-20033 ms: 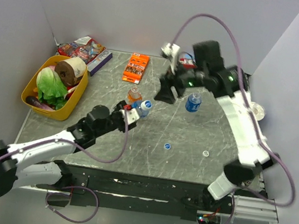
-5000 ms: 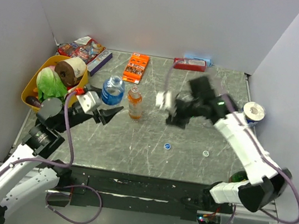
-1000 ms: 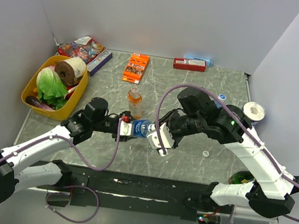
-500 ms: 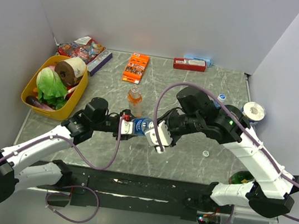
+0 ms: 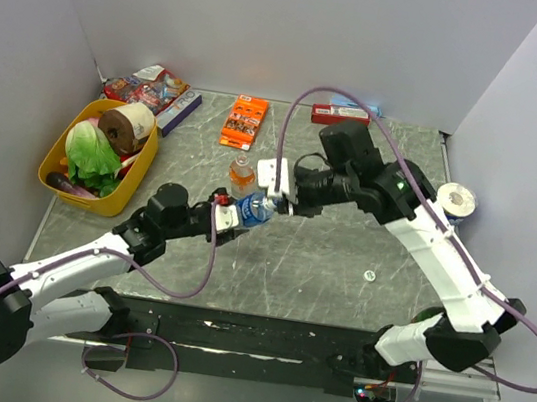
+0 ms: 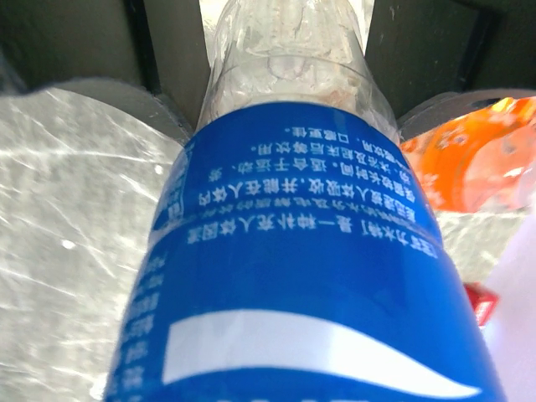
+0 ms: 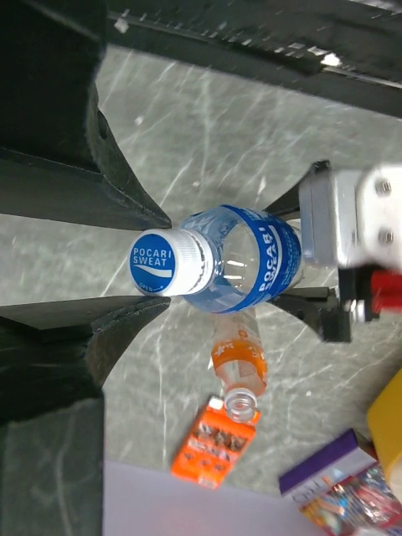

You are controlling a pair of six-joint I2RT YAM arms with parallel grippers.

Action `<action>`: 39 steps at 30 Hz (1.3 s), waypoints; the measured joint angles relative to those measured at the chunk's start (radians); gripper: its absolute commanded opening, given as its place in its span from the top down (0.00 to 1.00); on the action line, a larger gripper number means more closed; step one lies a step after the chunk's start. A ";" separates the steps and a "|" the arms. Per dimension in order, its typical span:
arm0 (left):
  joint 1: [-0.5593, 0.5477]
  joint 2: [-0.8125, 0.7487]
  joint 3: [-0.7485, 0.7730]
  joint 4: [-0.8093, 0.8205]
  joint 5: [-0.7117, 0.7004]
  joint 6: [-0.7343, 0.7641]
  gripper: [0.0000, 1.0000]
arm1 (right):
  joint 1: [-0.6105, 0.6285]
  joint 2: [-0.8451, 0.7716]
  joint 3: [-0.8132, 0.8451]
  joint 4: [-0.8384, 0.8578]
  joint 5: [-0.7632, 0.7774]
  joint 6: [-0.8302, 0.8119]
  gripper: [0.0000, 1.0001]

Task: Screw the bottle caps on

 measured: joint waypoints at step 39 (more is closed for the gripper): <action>-0.114 0.014 -0.138 0.356 -0.335 -0.370 0.99 | -0.017 0.246 0.337 -0.034 0.088 0.657 0.73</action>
